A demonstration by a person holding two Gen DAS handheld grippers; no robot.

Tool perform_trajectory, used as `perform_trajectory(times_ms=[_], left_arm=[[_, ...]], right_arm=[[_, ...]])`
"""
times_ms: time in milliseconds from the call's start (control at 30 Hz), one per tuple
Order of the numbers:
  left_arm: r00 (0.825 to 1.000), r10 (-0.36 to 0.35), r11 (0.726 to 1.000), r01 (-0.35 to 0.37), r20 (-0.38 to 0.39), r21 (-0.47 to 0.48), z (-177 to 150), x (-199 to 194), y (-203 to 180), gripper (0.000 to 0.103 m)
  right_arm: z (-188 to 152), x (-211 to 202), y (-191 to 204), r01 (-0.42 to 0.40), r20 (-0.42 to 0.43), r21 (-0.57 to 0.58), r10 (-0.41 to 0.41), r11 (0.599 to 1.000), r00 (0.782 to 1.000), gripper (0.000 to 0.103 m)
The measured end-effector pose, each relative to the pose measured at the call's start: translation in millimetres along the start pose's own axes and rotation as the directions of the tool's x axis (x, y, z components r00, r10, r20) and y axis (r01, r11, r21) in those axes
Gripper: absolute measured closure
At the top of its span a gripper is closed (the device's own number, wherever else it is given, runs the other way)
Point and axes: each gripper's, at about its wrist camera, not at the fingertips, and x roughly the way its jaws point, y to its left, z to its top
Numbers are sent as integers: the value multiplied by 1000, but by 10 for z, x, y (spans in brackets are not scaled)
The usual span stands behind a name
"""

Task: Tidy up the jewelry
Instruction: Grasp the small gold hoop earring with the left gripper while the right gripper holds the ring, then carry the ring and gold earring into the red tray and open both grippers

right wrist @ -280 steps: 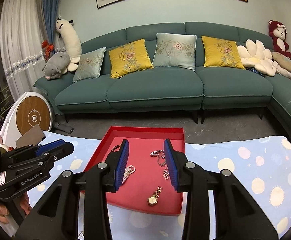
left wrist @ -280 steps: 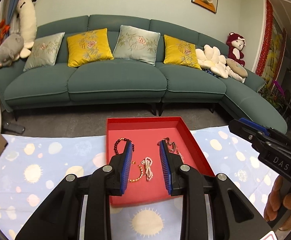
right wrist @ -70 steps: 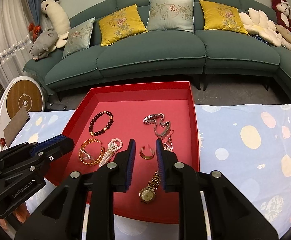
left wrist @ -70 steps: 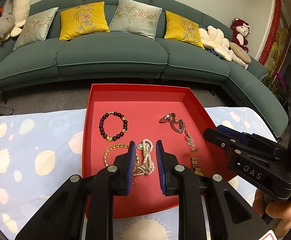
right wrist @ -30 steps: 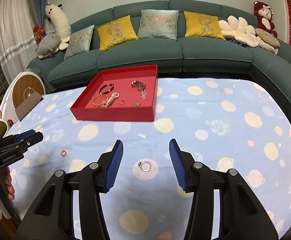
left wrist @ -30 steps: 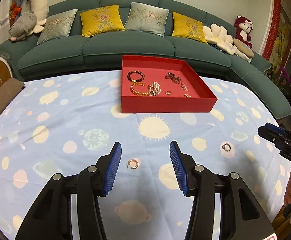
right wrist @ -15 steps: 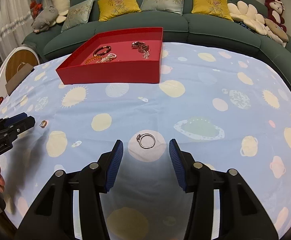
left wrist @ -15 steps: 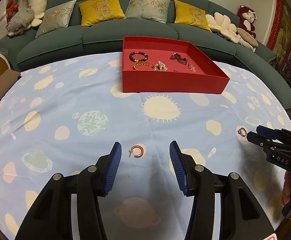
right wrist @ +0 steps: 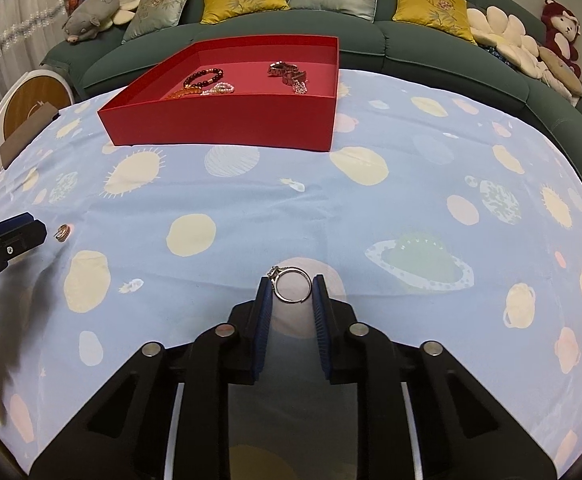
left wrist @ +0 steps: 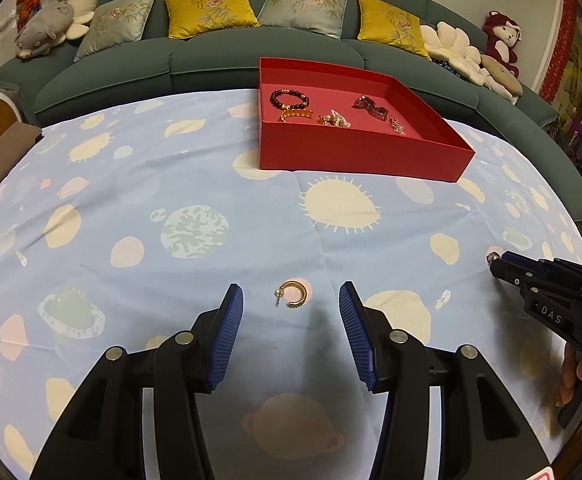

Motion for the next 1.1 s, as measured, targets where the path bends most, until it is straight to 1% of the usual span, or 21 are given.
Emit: perform_trajectory(times_ms=[167, 267, 333, 400, 633, 667, 833, 1100], left_arm=[[1000, -3, 1000, 3, -6, 19, -17, 81, -24, 55], [1000, -9, 1000, 10, -29, 28, -18, 163, -41, 56], [999, -7, 1000, 8, -33, 29, -24, 206, -43, 61], [1000, 3, 999, -2, -24, 38, -26, 213, -61, 64], [1000, 8, 999, -8, -12, 37, -13, 237, -58, 85], [1000, 11, 999, -10, -10, 40, -13, 238, -64, 87], [1000, 18, 999, -18, -7, 51, -16, 234, -79, 87], [1000, 11, 999, -11, -11, 35, 11, 189, -110, 87]], right_arm=[[2, -12, -2, -7, -2, 9, 7, 1000, 1000, 83], [11, -52, -5, -20, 3, 19, 20, 1000, 1000, 83], [23, -92, -1, -30, 12, 21, 30, 999, 999, 83], [34, -132, 5, -38, 21, 22, 38, 999, 999, 83], [83, -225, 10, -60, 43, 24, 59, 998, 997, 83], [85, -236, 11, -62, 45, 24, 61, 998, 997, 83], [98, -274, 22, -74, 53, 25, 72, 997, 996, 83], [116, -332, 36, -88, 67, 32, 86, 996, 994, 83]])
